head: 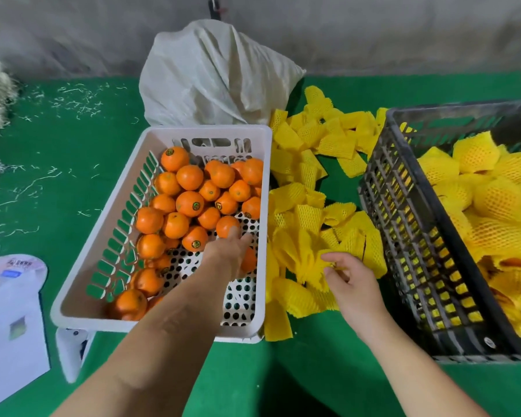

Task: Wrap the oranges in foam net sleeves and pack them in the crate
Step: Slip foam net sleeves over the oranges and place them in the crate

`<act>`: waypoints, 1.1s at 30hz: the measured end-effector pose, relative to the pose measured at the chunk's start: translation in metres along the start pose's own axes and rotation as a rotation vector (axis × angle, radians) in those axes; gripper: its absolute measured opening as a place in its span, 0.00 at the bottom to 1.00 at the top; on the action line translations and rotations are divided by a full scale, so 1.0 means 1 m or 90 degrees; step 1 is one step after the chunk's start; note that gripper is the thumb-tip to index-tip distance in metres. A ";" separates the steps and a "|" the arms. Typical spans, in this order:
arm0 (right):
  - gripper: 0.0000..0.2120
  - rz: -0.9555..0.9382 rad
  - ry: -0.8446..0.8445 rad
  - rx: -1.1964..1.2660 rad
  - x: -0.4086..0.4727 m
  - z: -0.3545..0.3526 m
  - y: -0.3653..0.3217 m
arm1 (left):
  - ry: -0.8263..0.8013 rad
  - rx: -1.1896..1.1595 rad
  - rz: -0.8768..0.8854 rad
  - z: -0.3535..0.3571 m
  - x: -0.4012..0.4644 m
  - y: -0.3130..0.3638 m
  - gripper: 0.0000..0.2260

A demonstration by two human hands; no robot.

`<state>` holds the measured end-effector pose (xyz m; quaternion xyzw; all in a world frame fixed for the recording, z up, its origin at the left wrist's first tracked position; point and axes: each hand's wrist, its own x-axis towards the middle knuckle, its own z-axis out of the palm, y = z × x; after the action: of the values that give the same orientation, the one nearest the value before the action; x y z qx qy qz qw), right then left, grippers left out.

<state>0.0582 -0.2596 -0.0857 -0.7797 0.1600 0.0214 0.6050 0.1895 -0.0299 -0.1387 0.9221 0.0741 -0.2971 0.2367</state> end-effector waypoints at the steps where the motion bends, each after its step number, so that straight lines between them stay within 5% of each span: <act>1: 0.10 -0.003 0.012 0.016 -0.001 0.001 -0.001 | 0.017 -0.004 -0.015 -0.006 -0.001 0.000 0.31; 3: 0.11 -0.005 0.035 0.037 -0.002 0.000 -0.002 | 0.074 0.034 -0.012 -0.015 -0.012 -0.001 0.22; 6: 0.17 0.010 0.071 0.081 -0.003 -0.005 -0.002 | 0.165 0.152 0.094 -0.037 -0.031 0.004 0.31; 9: 0.26 0.031 0.105 0.133 -0.005 -0.007 -0.006 | 0.324 0.003 0.144 -0.058 -0.059 0.006 0.33; 13: 0.16 0.035 0.115 0.183 -0.010 -0.009 -0.024 | 0.446 -0.133 0.238 -0.053 -0.103 0.019 0.30; 15: 0.14 0.005 0.110 0.200 -0.013 -0.007 -0.039 | 0.398 -0.302 0.287 -0.047 -0.131 0.029 0.32; 21: 0.10 -0.111 0.120 0.149 -0.031 0.006 -0.074 | 0.000 -0.680 0.351 0.003 -0.170 0.046 0.24; 26: 0.09 -0.096 0.053 0.148 -0.045 0.004 -0.073 | -0.081 -0.790 0.369 0.000 -0.167 0.038 0.31; 30: 0.08 -0.104 0.031 0.166 -0.051 0.008 -0.070 | -0.022 -0.740 0.363 0.007 -0.172 0.043 0.36; 33: 0.08 -0.069 0.067 0.166 -0.048 0.005 -0.062 | 0.006 -0.689 0.370 0.009 -0.178 0.046 0.28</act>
<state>0.0304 -0.2310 -0.0182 -0.7022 0.1505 -0.0727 0.6921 0.0525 -0.0737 -0.0232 0.6552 -0.0392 -0.1362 0.7421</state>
